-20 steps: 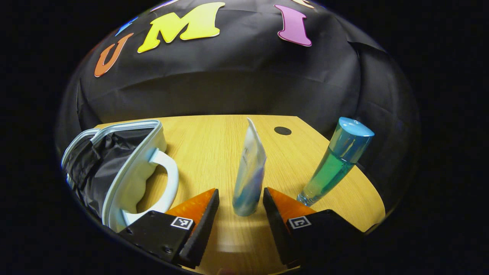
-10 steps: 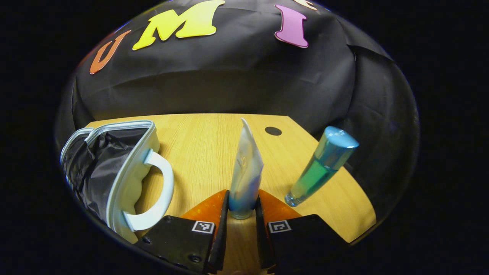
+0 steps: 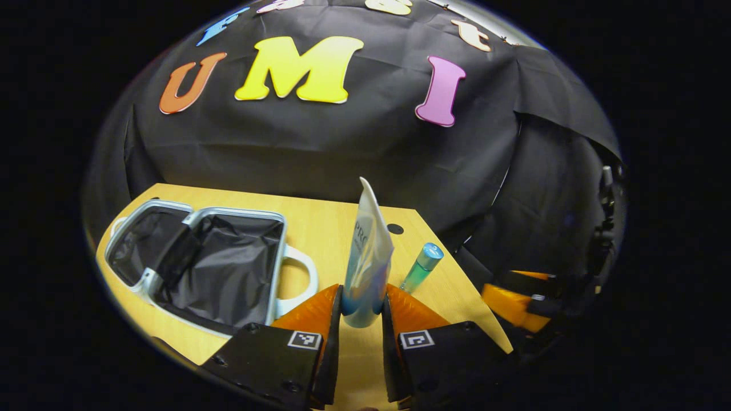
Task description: First open the suitcase, pack the skin care products into it, and then close the suitcase.
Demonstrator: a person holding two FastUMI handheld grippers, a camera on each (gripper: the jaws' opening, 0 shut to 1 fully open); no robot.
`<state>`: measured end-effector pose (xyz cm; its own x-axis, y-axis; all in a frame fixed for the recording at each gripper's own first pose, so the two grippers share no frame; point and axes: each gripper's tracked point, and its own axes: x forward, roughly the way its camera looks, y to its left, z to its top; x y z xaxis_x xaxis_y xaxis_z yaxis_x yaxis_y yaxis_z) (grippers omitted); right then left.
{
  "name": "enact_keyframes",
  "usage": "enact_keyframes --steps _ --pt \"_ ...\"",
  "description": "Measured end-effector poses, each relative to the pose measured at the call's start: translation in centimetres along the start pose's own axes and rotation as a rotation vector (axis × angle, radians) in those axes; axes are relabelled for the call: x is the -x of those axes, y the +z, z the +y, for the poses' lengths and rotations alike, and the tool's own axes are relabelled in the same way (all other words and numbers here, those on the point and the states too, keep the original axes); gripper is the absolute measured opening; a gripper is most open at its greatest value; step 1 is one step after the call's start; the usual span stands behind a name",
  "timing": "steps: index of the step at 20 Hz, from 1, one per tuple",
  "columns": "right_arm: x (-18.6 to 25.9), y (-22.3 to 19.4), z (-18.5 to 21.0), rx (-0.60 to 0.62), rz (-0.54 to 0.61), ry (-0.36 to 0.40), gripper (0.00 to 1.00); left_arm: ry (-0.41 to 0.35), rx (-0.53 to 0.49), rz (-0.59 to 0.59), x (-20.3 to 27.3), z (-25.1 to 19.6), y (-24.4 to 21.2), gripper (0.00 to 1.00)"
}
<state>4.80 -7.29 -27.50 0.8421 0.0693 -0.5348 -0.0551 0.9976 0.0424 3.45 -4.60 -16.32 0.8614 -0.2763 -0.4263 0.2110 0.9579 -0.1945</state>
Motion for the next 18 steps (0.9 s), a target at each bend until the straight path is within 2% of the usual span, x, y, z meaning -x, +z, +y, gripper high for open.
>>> enact_keyframes --steps 3,8,12,14,15,17,18 --pt "-4.6 -1.5 2.2 -0.014 0.034 0.029 0.81 0.086 -0.01 -0.029 4.6 3.0 1.6 0.35" --pt "-10.9 -3.6 3.2 -0.026 0.105 0.013 0.81 0.22 0.046 -0.036 10.0 8.3 1.6 0.36" --pt "-13.9 -4.8 3.5 0.017 0.147 -0.01 0.79 0.33 0.104 -0.045 13.4 12.8 1.6 0.36" --pt "-14.8 -5.3 3.6 0.019 0.166 -0.02 0.72 0.343 0.131 -0.042 14.1 13.7 1.5 0.36" --pt "-15.0 -5.4 3.2 0.021 0.173 -0.043 0.63 0.345 0.141 -0.037 14.3 14.4 1.5 0.36" --pt "-15.3 -5.3 3.0 0.023 0.174 -0.052 0.36 0.329 0.141 -0.026 13.9 15.2 1.3 0.36" --pt "-15.2 -5.3 3.0 0.028 0.181 -0.052 0.39 0.306 0.146 -0.017 13.3 15.5 1.5 0.35"
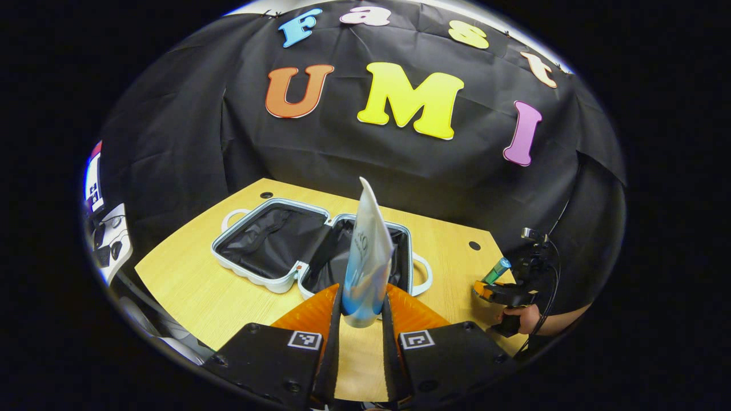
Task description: First open the suitcase, pack the skin care products into it, and then close the suitcase.
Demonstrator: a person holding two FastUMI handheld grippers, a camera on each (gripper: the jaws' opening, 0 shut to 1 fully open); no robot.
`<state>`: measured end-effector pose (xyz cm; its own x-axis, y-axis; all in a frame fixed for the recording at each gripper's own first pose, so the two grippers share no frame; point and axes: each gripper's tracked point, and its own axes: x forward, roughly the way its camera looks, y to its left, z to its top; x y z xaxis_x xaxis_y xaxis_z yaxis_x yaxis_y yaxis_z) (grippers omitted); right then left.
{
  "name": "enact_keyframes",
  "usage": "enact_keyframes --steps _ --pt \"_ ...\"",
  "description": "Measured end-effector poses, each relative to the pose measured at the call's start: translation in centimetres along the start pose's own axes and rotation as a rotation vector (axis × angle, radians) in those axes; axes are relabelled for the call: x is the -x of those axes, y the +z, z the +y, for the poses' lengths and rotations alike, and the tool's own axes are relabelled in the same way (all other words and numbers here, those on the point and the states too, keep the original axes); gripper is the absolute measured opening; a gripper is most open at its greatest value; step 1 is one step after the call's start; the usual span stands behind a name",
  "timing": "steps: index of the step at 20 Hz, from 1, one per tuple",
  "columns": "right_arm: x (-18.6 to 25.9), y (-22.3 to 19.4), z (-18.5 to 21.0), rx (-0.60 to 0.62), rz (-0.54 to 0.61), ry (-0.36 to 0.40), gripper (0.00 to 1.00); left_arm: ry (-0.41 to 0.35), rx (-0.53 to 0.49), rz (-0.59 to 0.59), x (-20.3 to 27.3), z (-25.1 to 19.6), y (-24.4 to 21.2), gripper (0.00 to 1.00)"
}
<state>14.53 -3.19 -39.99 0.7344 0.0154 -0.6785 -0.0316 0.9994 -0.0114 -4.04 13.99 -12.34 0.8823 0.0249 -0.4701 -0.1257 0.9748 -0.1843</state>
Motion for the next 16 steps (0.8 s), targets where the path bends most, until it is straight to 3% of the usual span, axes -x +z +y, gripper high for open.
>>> enact_keyframes --steps 4,7,10,16 --pt "1.5 0.4 -0.7 -0.005 0.025 -0.029 0.35 -0.126 0.038 0.091 -4.0 0.3 0.2 0.36" --pt "5.4 1.7 -0.4 -0.049 0.021 0.008 0.33 -0.21 0.022 0.199 -7.5 0.6 0.0 0.36" --pt "10.9 2.5 1.5 -0.081 0.048 0.118 0.33 -0.274 -0.018 0.383 -11.9 1.8 -2.1 0.36" --pt "21.7 3.0 5.5 -0.07 0.052 0.31 0.31 -0.335 0.058 0.742 -18.8 2.7 -5.4 0.35"
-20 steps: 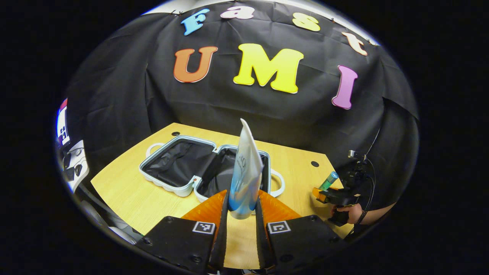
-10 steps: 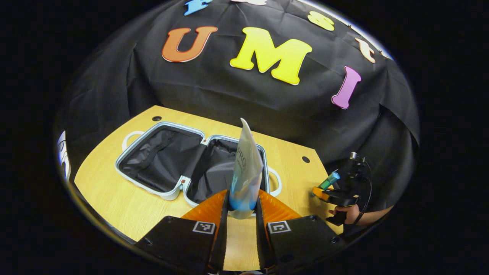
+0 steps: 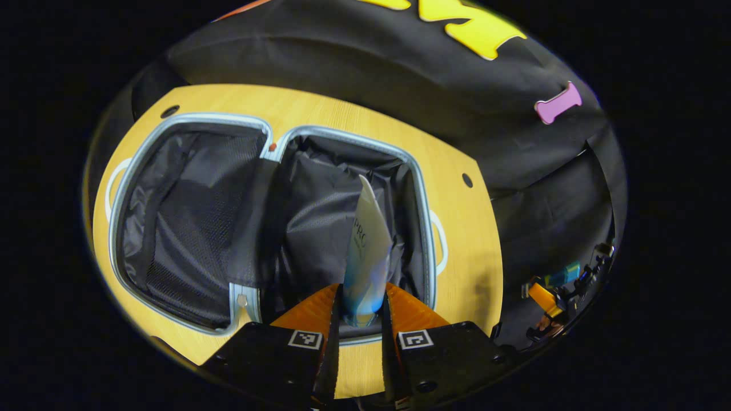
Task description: First open the suitcase, pack the skin care products into it, and then close the suitcase.
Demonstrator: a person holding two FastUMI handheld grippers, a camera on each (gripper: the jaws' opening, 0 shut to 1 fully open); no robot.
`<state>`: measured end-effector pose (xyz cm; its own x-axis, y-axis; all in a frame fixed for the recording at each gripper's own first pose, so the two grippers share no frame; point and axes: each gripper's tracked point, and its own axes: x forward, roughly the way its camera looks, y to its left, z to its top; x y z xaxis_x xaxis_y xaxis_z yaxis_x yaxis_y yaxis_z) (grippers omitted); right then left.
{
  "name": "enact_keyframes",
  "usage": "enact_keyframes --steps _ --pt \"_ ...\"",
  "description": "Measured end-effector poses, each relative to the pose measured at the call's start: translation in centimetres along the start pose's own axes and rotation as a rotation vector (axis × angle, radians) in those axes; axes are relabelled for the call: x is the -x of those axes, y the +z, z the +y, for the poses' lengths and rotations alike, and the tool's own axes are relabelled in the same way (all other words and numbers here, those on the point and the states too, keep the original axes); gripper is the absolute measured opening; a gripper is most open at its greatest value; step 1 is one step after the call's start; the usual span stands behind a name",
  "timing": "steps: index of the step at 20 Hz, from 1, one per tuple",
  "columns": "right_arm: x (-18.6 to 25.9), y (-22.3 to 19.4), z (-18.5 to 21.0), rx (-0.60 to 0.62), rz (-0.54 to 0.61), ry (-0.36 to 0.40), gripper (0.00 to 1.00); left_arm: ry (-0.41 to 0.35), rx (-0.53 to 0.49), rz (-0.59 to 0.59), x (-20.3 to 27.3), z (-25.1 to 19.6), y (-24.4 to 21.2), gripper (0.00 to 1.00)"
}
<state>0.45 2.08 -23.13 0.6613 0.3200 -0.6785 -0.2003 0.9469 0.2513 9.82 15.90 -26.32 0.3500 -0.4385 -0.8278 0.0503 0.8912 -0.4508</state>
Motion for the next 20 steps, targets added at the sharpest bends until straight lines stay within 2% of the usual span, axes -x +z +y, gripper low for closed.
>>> enact_keyframes --steps 3,5,6,8,12,15,17,20 --pt "2.7 -0.6 1.9 -0.013 0.0 0.038 0.33 0.045 0.026 0.163 -2.4 2.3 -0.4 0.34" --pt "3.8 -0.7 2.1 -0.016 -0.006 0.025 0.33 0.117 0.026 0.232 -3.6 4.4 -0.4 0.34" --pt "4.1 -0.9 1.9 -0.014 -0.011 0.015 0.33 0.126 0.037 0.267 -4.0 4.8 -0.5 0.34" --pt "4.8 -1.0 1.7 -0.028 -0.021 -0.001 0.31 0.141 0.043 0.314 -4.8 5.1 -0.8 0.34" --pt "5.4 -1.2 1.9 -0.065 -0.027 0.003 0.33 0.196 0.078 0.401 -5.6 5.4 -2.0 0.34" --pt "5.5 -1.1 2.6 -0.069 -0.026 0.018 0.31 0.178 0.101 0.448 -6.1 4.8 -2.7 0.34" --pt "5.3 -0.8 3.5 -0.07 -0.025 0.037 0.33 0.17 0.102 0.453 -6.1 4.7 -3.0 0.34" --pt "4.8 -0.4 4.8 -0.082 -0.023 0.065 0.33 0.156 0.111 0.446 -5.7 4.7 -3.0 0.41"
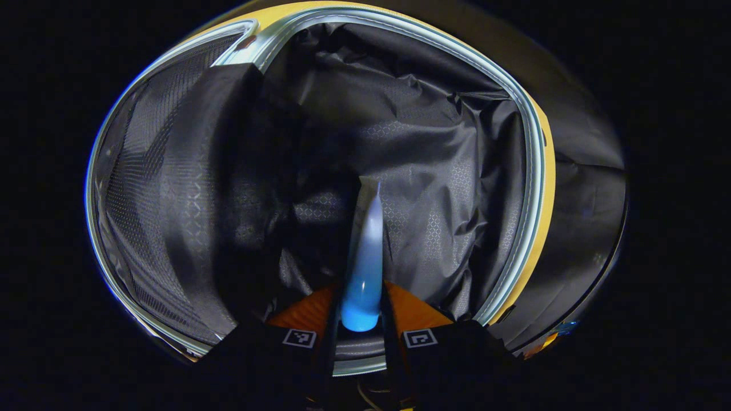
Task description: First open the suitcase, pack the skin care products into it, and then close the suitcase.
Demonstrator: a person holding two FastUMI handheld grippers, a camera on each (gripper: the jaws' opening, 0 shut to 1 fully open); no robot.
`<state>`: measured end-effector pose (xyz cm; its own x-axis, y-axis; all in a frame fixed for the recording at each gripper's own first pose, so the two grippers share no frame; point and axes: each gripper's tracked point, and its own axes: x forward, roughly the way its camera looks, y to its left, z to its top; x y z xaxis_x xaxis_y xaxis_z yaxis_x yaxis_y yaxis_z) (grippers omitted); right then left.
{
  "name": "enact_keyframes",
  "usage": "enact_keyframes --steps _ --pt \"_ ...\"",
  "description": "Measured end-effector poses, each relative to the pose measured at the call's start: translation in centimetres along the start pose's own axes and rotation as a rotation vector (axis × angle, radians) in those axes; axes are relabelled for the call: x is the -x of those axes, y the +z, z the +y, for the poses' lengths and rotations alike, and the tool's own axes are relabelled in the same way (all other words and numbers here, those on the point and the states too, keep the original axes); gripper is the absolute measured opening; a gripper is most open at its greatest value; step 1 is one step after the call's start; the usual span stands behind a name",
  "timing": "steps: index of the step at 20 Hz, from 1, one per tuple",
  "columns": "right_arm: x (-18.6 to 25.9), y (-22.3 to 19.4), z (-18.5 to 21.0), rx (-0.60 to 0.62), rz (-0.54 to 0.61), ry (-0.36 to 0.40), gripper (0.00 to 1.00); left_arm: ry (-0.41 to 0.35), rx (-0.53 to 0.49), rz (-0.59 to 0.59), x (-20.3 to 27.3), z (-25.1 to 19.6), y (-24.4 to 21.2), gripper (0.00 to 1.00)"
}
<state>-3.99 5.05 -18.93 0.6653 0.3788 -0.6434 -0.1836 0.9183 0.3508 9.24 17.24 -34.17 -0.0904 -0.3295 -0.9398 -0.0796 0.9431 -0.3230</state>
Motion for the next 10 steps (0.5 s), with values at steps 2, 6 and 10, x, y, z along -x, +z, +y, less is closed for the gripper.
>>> enact_keyframes --steps 2,6,10 --pt "-0.7 -0.2 0.8 0.02 0.017 0.008 0.33 -0.026 0.0 -0.004 0.2 -1.1 -0.4 0.45" --pt "-4.1 -0.2 4.3 0.074 0.104 0.068 0.33 -0.064 -0.083 -0.065 6.0 -5.5 -3.9 0.8" --pt "-10.6 1.2 10.0 0.079 0.219 0.162 0.33 -0.147 -0.176 -0.358 17.4 -8.9 -9.7 0.89"
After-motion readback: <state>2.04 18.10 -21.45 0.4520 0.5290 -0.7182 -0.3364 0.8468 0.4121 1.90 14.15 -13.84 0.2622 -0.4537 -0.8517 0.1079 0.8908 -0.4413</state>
